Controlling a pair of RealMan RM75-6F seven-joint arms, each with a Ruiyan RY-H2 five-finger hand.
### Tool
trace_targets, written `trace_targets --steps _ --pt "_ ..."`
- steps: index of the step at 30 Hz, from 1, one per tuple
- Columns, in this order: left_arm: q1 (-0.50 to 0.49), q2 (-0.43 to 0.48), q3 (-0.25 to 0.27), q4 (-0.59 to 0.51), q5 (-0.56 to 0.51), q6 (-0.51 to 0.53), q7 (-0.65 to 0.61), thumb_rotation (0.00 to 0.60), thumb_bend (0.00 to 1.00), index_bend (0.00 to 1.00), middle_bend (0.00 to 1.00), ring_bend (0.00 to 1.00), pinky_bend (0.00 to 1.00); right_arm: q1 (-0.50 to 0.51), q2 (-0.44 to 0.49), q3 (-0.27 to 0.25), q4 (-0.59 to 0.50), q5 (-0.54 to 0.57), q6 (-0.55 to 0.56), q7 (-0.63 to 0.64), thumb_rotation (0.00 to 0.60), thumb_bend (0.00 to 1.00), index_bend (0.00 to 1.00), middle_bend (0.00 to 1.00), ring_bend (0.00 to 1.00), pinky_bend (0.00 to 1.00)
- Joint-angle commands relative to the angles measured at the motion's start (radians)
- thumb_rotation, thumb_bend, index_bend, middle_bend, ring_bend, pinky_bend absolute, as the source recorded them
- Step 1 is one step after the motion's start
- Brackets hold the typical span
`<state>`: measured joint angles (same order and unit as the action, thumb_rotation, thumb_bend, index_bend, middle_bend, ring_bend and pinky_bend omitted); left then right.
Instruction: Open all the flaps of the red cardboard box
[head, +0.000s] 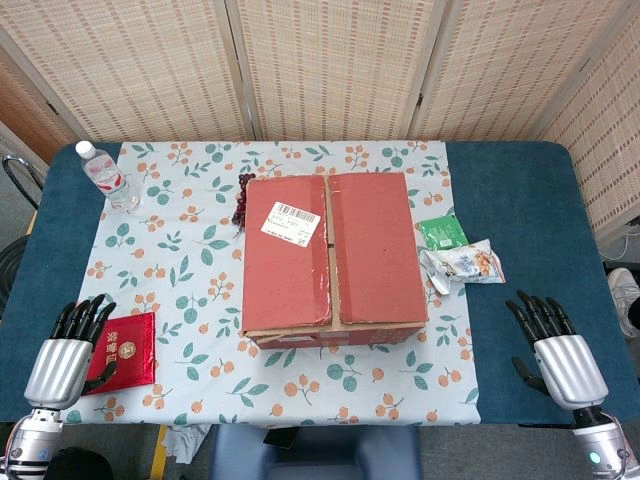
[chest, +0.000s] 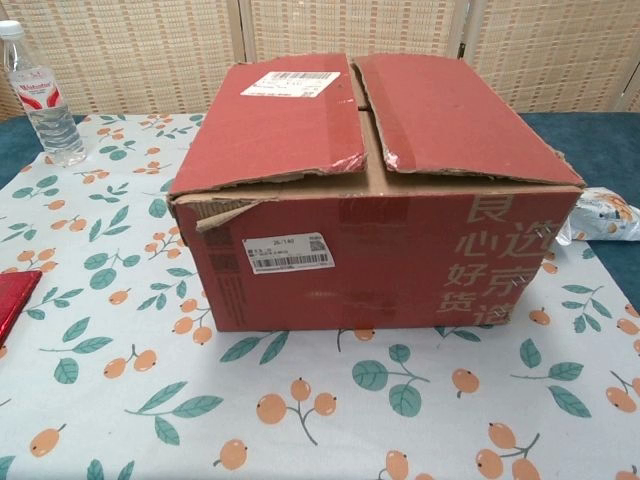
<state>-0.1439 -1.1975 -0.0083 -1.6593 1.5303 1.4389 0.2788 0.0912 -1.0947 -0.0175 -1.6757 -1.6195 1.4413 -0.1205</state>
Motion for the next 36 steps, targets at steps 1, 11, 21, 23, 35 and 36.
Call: trace_targets --steps 1,11,21,23,35,36 --pt "-0.001 -0.001 0.000 0.002 -0.002 -0.003 0.002 0.600 0.32 0.00 0.04 0.06 0.05 -0.001 0.001 -0.001 -0.001 -0.001 0.001 0.001 0.600 0.42 0.00 0.00 0.00 0.00" --pt "-0.009 -0.006 -0.001 0.006 -0.001 -0.015 0.000 0.600 0.32 0.00 0.04 0.06 0.05 0.005 -0.007 -0.006 0.017 -0.053 0.025 0.053 0.600 0.42 0.00 0.00 0.00 0.00" --pt "-0.018 0.003 -0.008 0.011 -0.004 -0.024 -0.027 0.600 0.32 0.00 0.04 0.06 0.05 0.134 0.027 0.001 -0.075 -0.197 -0.064 0.094 0.600 0.42 0.00 0.00 0.00 0.00" --pt "-0.019 0.004 -0.005 0.011 -0.004 -0.028 -0.028 0.600 0.32 0.00 0.04 0.06 0.05 0.168 0.035 0.020 -0.125 -0.206 -0.095 0.071 0.600 0.42 0.00 0.00 0.00 0.00" --pt "-0.019 0.011 -0.004 0.020 0.007 -0.020 -0.065 0.600 0.37 0.00 0.04 0.06 0.05 0.354 -0.070 0.134 -0.195 -0.144 -0.277 -0.029 0.600 0.42 0.00 0.00 0.00 0.00" --pt "-0.019 0.012 -0.004 0.020 0.007 -0.020 -0.067 0.600 0.37 0.00 0.04 0.06 0.05 0.367 -0.084 0.141 -0.194 -0.136 -0.289 -0.038 0.600 0.42 0.00 0.00 0.00 0.00"
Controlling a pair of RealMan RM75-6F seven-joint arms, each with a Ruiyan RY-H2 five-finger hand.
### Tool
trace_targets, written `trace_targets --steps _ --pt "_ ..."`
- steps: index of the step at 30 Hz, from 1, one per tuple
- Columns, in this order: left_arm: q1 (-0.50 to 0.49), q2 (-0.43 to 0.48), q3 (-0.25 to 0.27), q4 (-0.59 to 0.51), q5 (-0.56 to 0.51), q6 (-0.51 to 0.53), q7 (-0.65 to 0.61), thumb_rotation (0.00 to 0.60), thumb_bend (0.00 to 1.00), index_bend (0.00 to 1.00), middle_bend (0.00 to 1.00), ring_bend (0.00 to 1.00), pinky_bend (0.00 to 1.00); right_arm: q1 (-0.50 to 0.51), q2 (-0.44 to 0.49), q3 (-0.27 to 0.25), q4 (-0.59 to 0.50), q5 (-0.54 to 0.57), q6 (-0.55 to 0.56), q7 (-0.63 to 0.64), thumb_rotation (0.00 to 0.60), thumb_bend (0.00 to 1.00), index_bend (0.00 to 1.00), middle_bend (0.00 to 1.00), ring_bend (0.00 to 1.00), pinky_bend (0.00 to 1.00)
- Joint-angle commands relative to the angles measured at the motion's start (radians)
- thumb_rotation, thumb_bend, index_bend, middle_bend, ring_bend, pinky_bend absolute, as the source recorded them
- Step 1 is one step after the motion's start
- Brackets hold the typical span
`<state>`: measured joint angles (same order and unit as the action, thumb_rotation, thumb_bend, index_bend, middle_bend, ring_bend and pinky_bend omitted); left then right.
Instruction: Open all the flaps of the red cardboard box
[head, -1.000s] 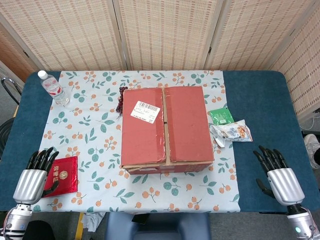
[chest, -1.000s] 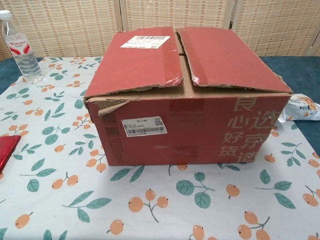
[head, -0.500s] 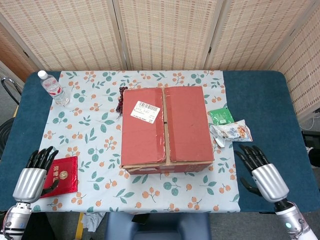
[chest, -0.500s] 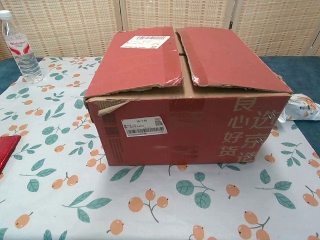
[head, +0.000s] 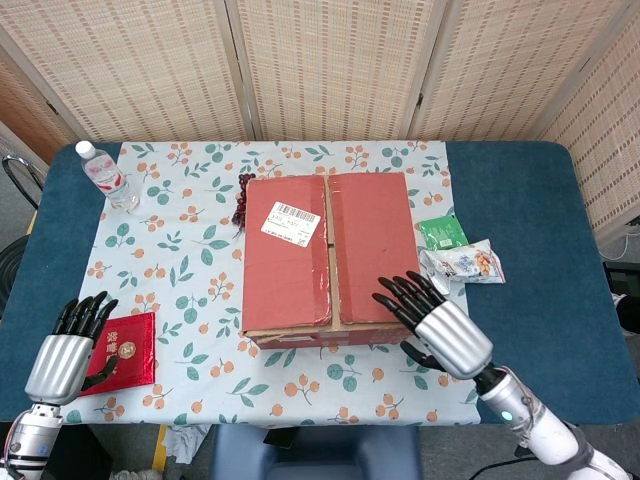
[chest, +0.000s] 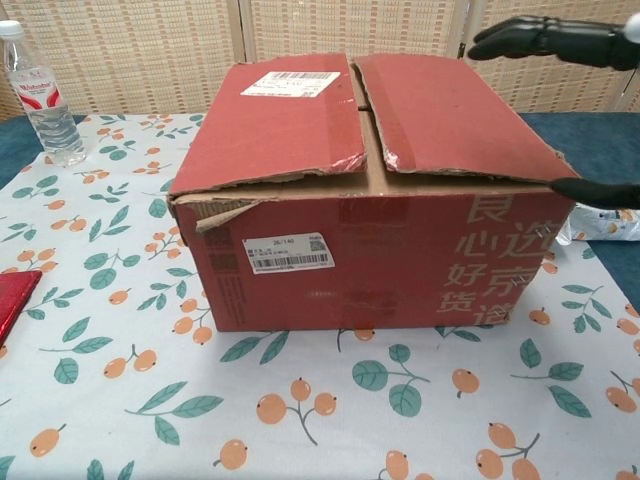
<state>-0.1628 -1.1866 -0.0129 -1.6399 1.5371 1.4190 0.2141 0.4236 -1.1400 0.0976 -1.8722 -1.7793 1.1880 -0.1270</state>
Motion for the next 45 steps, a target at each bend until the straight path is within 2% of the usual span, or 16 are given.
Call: trace_targets --steps 1,8,28,32,37,45 --pt "0.000 0.002 0.000 0.000 0.000 0.000 -0.007 0.600 0.37 0.00 0.04 0.06 0.05 0.049 -0.055 0.034 0.004 0.035 -0.052 -0.044 0.600 0.42 0.00 0.00 0.00 0.00" --pt "0.007 0.009 0.002 -0.005 0.008 0.016 -0.018 0.600 0.37 0.00 0.04 0.06 0.05 0.111 -0.117 0.062 0.003 0.118 -0.130 -0.135 0.600 0.42 0.00 0.00 0.00 0.00" --pt "0.012 0.017 0.001 0.000 0.018 0.032 -0.048 0.600 0.37 0.00 0.04 0.06 0.05 0.197 -0.203 0.100 0.084 0.236 -0.154 -0.212 0.600 0.42 0.00 0.00 0.00 0.00" --pt "0.017 0.021 0.002 0.000 0.022 0.042 -0.051 0.600 0.37 0.00 0.04 0.06 0.05 0.195 -0.202 0.103 0.082 0.227 -0.117 -0.197 0.600 0.42 0.00 0.00 0.00 0.00" --pt "0.018 0.021 0.002 0.001 0.019 0.039 -0.045 0.600 0.37 0.00 0.04 0.06 0.05 0.165 -0.157 0.093 0.044 0.180 -0.039 -0.169 0.600 0.42 0.00 0.00 0.00 0.00" --pt "0.017 0.012 0.001 0.001 0.019 0.037 -0.018 0.600 0.37 0.00 0.04 0.06 0.04 0.033 -0.053 0.057 0.025 0.077 0.199 -0.116 0.600 0.42 0.00 0.00 0.00 0.00"
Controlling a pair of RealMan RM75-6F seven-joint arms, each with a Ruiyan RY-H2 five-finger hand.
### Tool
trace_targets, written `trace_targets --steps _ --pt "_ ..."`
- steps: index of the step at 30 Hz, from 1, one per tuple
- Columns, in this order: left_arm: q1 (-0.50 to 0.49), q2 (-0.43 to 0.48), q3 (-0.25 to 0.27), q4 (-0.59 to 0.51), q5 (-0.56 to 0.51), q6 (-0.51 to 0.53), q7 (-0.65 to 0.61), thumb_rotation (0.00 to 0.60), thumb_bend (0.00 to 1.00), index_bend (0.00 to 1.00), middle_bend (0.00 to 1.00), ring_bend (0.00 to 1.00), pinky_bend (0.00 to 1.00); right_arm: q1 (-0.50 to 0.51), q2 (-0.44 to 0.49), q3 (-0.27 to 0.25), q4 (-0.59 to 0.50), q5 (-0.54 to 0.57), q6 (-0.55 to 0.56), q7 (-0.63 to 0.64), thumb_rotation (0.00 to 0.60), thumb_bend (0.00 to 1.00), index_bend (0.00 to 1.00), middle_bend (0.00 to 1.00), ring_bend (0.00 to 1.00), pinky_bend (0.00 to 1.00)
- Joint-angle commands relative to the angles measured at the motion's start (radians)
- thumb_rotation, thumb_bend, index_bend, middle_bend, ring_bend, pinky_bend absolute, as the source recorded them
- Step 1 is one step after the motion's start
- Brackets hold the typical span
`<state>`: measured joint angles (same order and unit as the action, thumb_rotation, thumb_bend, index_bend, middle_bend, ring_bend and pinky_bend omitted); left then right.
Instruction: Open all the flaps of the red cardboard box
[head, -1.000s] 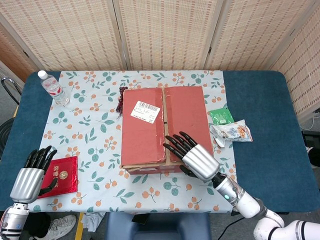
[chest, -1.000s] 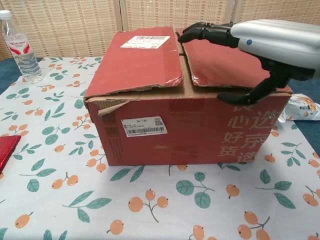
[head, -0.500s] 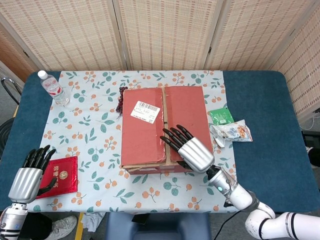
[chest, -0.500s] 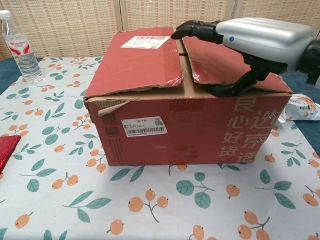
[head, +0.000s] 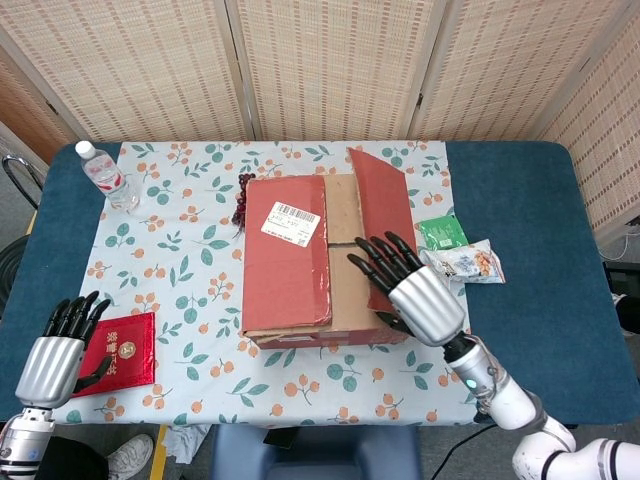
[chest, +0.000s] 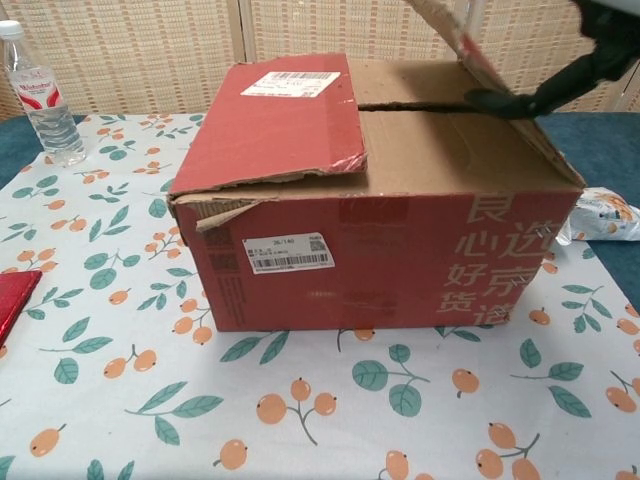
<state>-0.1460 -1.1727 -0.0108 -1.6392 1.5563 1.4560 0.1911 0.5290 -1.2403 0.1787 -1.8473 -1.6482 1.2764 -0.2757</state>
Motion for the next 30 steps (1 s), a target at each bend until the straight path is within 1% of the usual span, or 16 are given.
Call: trace_targets --steps 1,4,8,10,11,13,14,15,17,20,21,25,27,30 --pt "0.000 -0.003 0.000 0.000 -0.001 0.000 0.009 0.600 0.37 0.00 0.04 0.06 0.04 -0.095 0.057 -0.033 0.008 -0.067 0.148 0.049 0.600 0.42 0.00 0.00 0.00 0.00" --pt "0.000 -0.007 0.002 -0.001 0.000 -0.003 0.021 0.600 0.37 0.00 0.04 0.06 0.04 -0.180 0.079 -0.071 0.060 -0.107 0.280 0.120 0.600 0.42 0.00 0.00 0.00 0.00" --pt "0.001 -0.011 0.006 -0.007 0.008 -0.001 0.032 0.600 0.37 0.00 0.04 0.06 0.04 -0.270 0.083 -0.114 0.145 -0.098 0.379 0.194 0.600 0.42 0.00 0.00 0.00 0.00" --pt "0.002 -0.012 0.015 -0.018 0.028 0.004 0.038 0.600 0.37 0.00 0.04 0.06 0.04 -0.318 0.064 -0.134 0.233 -0.117 0.455 0.248 0.600 0.42 0.00 0.00 0.00 0.00" --pt "0.002 -0.014 0.023 -0.024 0.053 0.011 0.042 0.600 0.37 0.00 0.04 0.06 0.04 -0.348 0.040 -0.142 0.297 -0.133 0.509 0.261 0.600 0.42 0.00 0.00 0.00 0.00" --pt "0.002 -0.018 0.039 -0.029 0.100 0.025 0.047 0.600 0.37 0.00 0.04 0.06 0.04 -0.400 0.000 -0.159 0.380 -0.147 0.585 0.277 0.600 0.42 0.00 0.00 0.00 0.00" --pt "0.003 -0.020 0.044 -0.030 0.113 0.028 0.051 0.600 0.37 0.00 0.04 0.06 0.04 -0.420 -0.011 -0.170 0.400 -0.147 0.603 0.285 0.600 0.42 0.00 0.00 0.00 0.00" --pt "0.003 -0.022 0.047 -0.030 0.121 0.028 0.054 0.600 0.37 0.00 0.04 0.06 0.04 -0.438 -0.014 -0.183 0.411 -0.141 0.607 0.290 0.600 0.42 0.00 0.00 0.00 0.00" --pt "0.000 -0.026 0.049 -0.034 0.122 0.020 0.055 0.600 0.37 0.00 0.04 0.06 0.04 -0.474 -0.003 -0.219 0.410 -0.118 0.582 0.277 0.600 0.42 0.00 0.00 0.00 0.00" --pt "-0.008 -0.026 0.049 -0.047 0.113 -0.001 0.058 0.600 0.37 0.00 0.04 0.06 0.04 -0.485 0.047 -0.261 0.348 -0.093 0.494 0.219 0.600 0.42 0.00 0.00 0.00 0.00" --pt "-0.012 -0.025 0.053 -0.062 0.118 -0.011 0.059 0.600 0.37 0.00 0.03 0.05 0.04 -0.482 0.059 -0.264 0.322 -0.090 0.472 0.210 0.600 0.42 0.00 0.00 0.00 0.00" --pt "-0.028 -0.024 0.054 -0.112 0.150 -0.021 0.081 0.600 0.37 0.00 0.03 0.04 0.05 -0.466 0.080 -0.258 0.288 -0.064 0.405 0.200 0.600 0.42 0.00 0.00 0.00 0.00" --pt "-0.039 -0.020 0.048 -0.157 0.145 -0.037 0.088 0.600 0.37 0.00 0.03 0.03 0.05 -0.461 0.086 -0.251 0.283 -0.055 0.387 0.205 0.600 0.42 0.00 0.00 0.00 0.00" --pt "-0.067 0.002 0.036 -0.236 0.120 -0.088 0.087 0.600 0.37 0.00 0.03 0.03 0.06 -0.455 0.092 -0.238 0.283 -0.051 0.378 0.219 0.600 0.42 0.00 0.00 0.00 0.00"
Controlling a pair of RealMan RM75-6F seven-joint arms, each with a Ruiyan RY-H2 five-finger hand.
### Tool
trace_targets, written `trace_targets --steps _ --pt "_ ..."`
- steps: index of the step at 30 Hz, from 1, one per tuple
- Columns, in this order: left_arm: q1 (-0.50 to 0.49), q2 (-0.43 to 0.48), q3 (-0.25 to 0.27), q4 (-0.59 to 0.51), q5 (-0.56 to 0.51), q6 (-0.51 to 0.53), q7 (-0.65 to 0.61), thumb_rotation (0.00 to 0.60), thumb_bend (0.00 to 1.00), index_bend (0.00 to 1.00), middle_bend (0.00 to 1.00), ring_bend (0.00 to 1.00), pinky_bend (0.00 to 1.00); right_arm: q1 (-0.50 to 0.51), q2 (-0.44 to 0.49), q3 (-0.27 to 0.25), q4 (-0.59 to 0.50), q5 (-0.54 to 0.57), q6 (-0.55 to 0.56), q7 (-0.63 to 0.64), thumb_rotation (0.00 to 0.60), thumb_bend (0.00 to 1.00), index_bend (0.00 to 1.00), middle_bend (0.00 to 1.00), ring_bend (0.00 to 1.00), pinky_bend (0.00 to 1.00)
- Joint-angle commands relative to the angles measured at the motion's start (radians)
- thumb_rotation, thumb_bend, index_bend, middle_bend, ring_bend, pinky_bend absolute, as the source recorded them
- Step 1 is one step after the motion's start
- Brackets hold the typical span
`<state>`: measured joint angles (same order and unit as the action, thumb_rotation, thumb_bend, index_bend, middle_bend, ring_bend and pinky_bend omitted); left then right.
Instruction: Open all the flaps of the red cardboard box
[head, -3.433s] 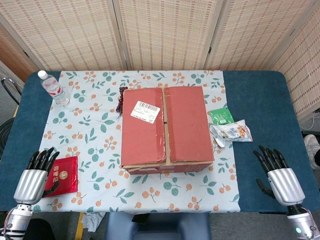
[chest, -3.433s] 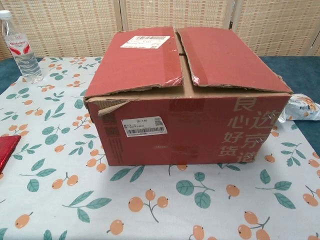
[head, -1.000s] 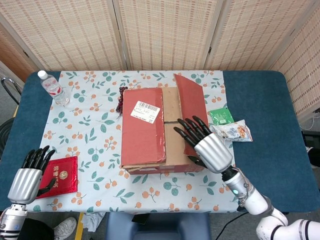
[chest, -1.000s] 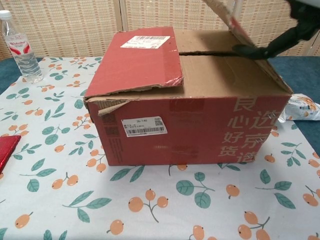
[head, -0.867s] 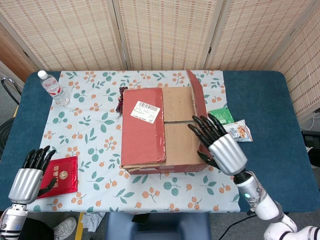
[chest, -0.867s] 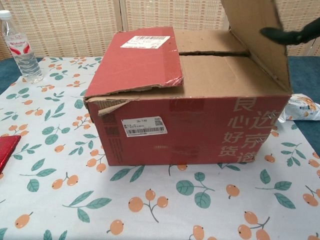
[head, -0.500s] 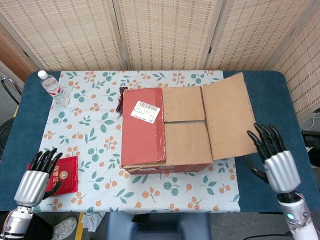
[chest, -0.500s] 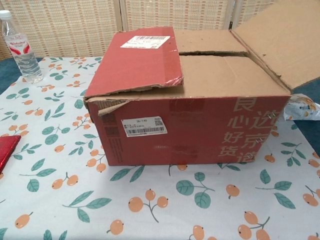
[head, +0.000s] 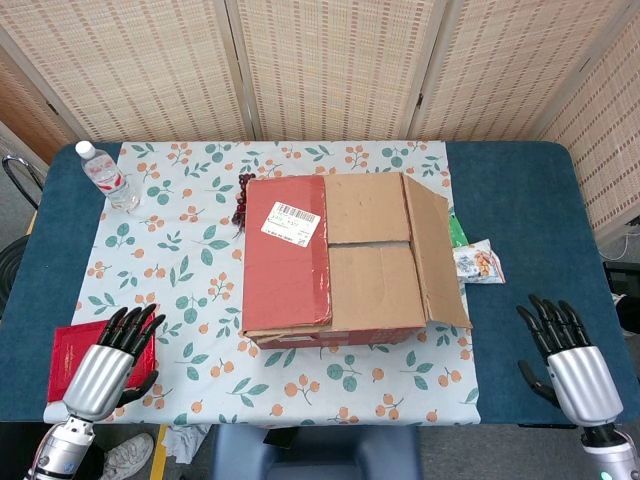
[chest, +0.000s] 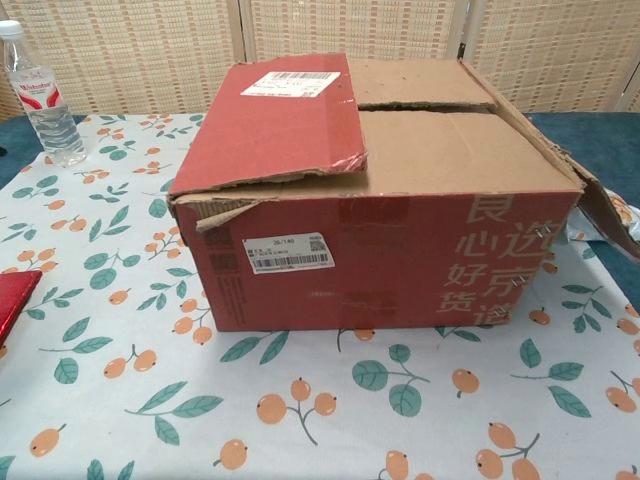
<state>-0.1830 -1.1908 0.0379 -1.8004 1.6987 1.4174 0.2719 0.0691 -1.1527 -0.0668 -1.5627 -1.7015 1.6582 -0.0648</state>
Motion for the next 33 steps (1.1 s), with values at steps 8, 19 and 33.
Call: trace_targets --steps 8,19,33 --pt "-0.101 0.023 -0.083 -0.201 -0.127 -0.143 0.088 0.600 0.38 0.00 0.02 0.02 0.06 0.004 0.006 0.033 0.045 -0.060 0.072 0.107 0.600 0.42 0.00 0.00 0.00 0.00" --pt "-0.223 0.009 -0.176 -0.384 -0.392 -0.276 0.220 0.404 0.47 0.00 0.02 0.03 0.05 -0.029 0.038 0.053 0.061 -0.045 0.119 0.177 0.600 0.42 0.00 0.00 0.00 0.00" --pt "-0.349 -0.144 -0.223 -0.439 -0.579 -0.222 0.466 0.391 0.47 0.00 0.00 0.02 0.05 -0.039 0.058 0.053 0.056 -0.057 0.117 0.224 0.600 0.42 0.00 0.00 0.00 0.00"
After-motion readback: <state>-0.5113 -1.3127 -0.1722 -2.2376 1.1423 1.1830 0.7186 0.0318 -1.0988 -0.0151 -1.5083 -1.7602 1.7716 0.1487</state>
